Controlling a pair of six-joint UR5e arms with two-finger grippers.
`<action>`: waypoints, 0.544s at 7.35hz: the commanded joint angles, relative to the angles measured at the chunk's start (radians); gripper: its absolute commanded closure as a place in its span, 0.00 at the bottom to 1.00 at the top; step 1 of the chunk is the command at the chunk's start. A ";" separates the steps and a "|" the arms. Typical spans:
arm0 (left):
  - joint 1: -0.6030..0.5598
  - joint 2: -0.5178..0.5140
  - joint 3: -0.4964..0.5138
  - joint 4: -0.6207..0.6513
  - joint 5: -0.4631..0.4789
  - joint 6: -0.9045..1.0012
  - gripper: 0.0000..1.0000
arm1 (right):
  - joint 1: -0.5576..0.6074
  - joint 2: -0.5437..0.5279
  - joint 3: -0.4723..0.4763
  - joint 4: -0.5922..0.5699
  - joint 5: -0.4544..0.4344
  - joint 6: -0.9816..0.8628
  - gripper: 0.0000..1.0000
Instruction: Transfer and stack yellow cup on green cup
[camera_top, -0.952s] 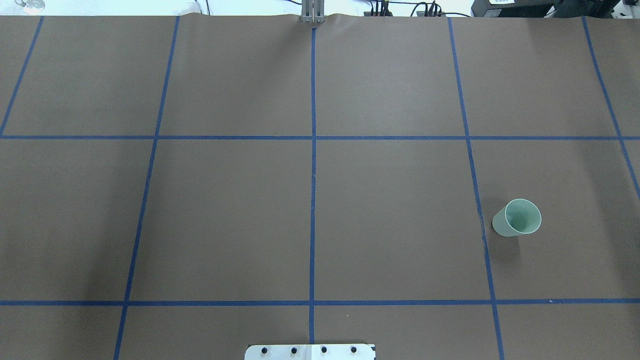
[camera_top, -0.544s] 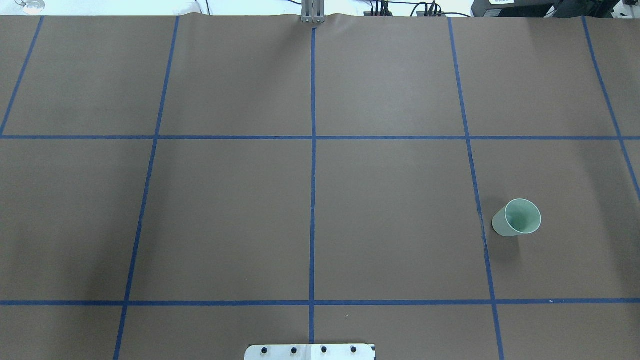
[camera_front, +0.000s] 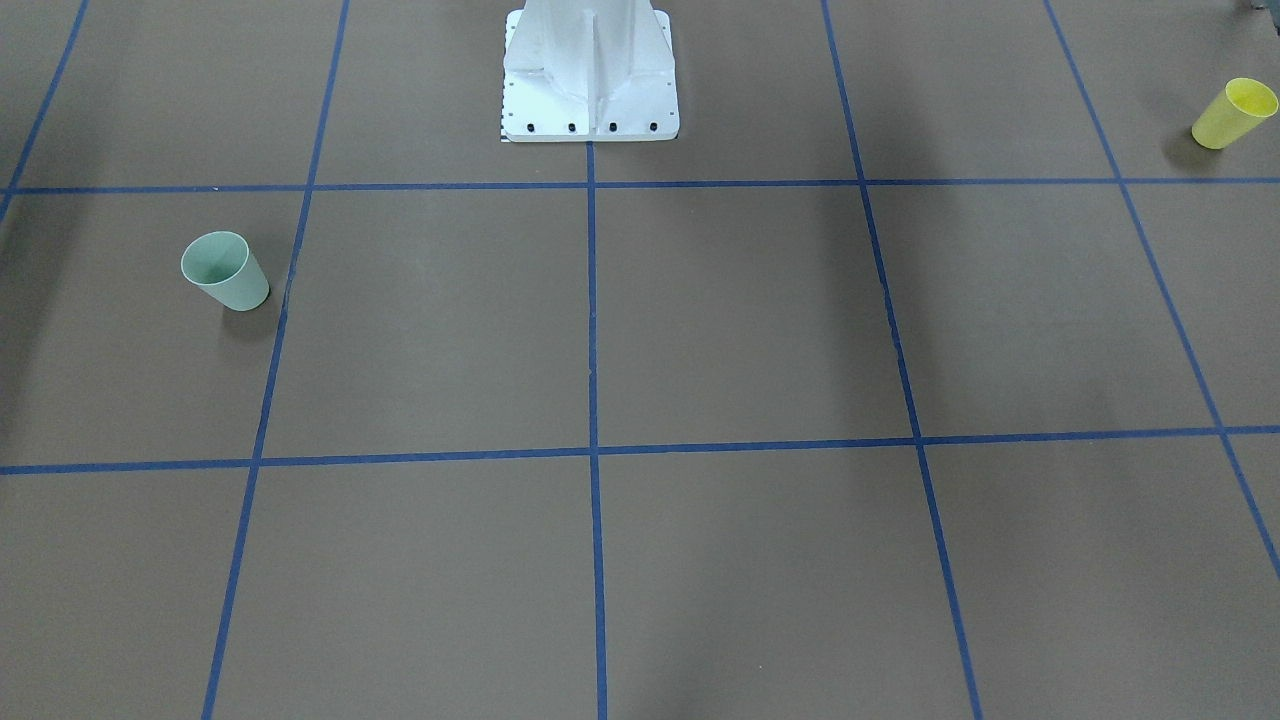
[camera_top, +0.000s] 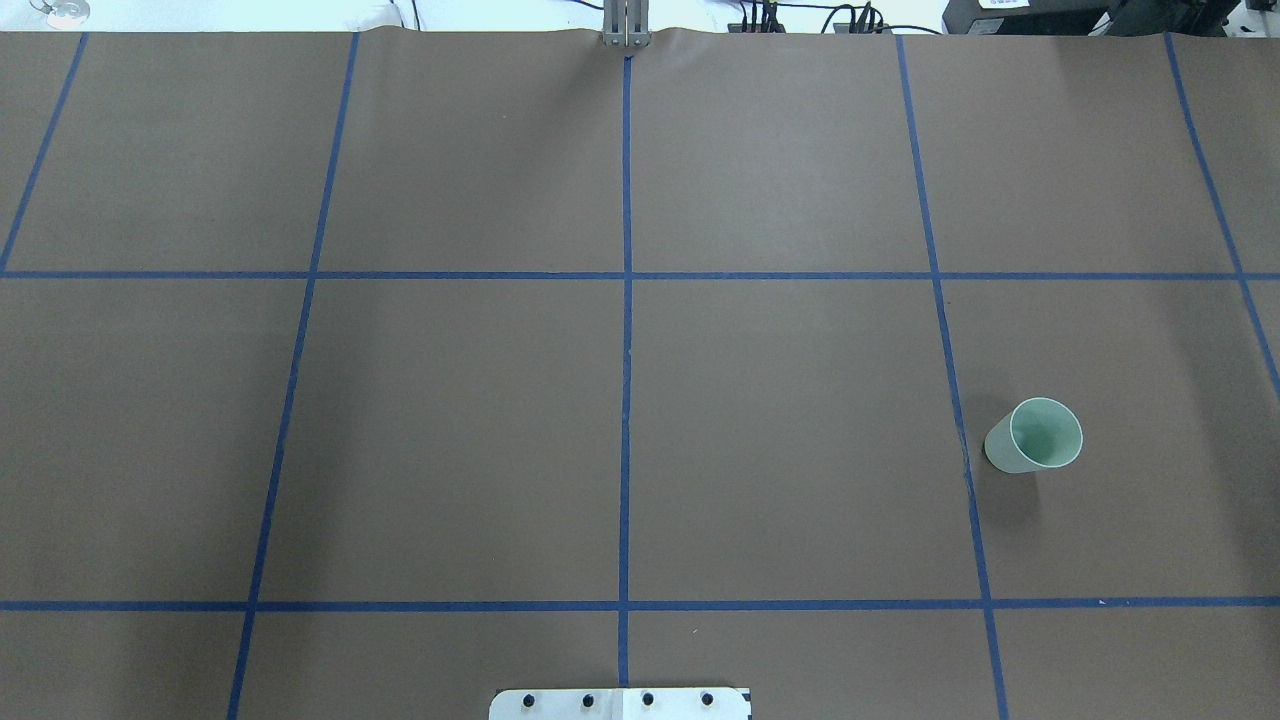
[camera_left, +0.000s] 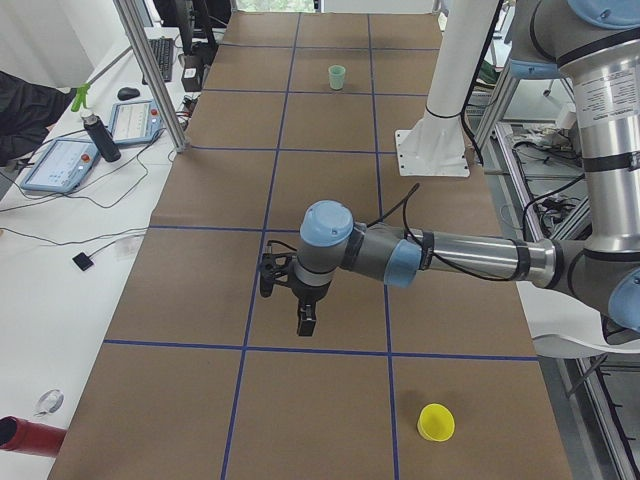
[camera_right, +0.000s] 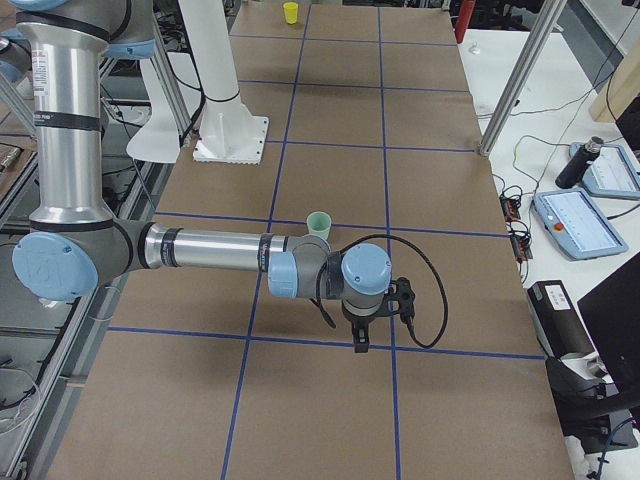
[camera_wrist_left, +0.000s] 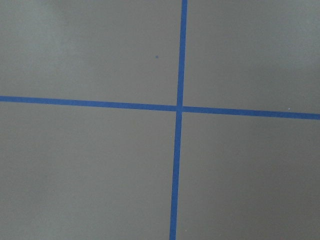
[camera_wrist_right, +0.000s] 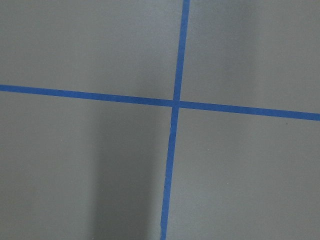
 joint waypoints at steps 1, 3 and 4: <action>0.009 0.166 -0.215 0.034 0.019 -0.036 0.00 | 0.000 -0.008 -0.004 0.001 -0.001 -0.001 0.00; 0.068 0.171 -0.352 0.193 0.075 -0.156 0.00 | 0.000 -0.021 -0.001 0.003 -0.001 -0.001 0.00; 0.118 0.169 -0.398 0.268 0.127 -0.282 0.00 | 0.000 -0.025 -0.001 0.003 -0.001 -0.004 0.00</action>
